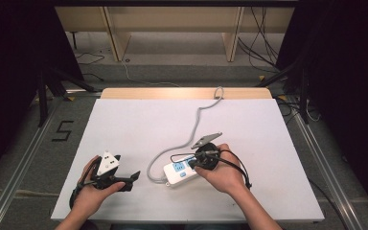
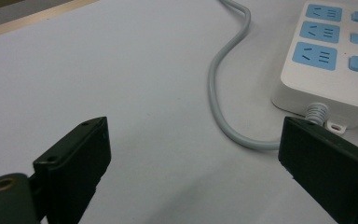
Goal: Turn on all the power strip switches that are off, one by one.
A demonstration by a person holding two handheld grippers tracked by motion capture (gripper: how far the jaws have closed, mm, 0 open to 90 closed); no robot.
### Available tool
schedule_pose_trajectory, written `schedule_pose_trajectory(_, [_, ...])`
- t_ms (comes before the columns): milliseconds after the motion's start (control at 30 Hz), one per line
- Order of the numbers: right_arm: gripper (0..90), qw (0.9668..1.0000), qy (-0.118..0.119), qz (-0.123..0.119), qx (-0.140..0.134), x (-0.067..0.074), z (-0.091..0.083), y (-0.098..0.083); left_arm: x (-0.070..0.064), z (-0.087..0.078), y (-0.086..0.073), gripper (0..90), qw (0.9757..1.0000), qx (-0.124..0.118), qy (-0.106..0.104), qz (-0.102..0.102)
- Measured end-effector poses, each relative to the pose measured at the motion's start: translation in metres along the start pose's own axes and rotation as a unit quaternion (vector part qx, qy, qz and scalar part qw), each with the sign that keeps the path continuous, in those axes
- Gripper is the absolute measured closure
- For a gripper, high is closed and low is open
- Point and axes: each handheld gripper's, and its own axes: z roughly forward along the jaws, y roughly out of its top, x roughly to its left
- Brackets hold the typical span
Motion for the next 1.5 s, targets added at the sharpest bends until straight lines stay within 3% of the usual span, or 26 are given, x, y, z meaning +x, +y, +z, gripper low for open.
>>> schedule_pose_trajectory(1033, [90.0, 0.9983, 0.018, 0.006, 0.055, 0.013, 0.023, 0.02, 0.0, 0.001, 0.0, 9.0, 1.0, 0.003, -0.002, -0.001])
schedule_pose_trajectory(1500, [90.0, 0.9966, 0.022, 0.01, 0.079, 0.017, 0.034, 0.021, 0.0, 0.001, 0.0, 9.0, 1.0, 0.003, -0.003, 0.001])
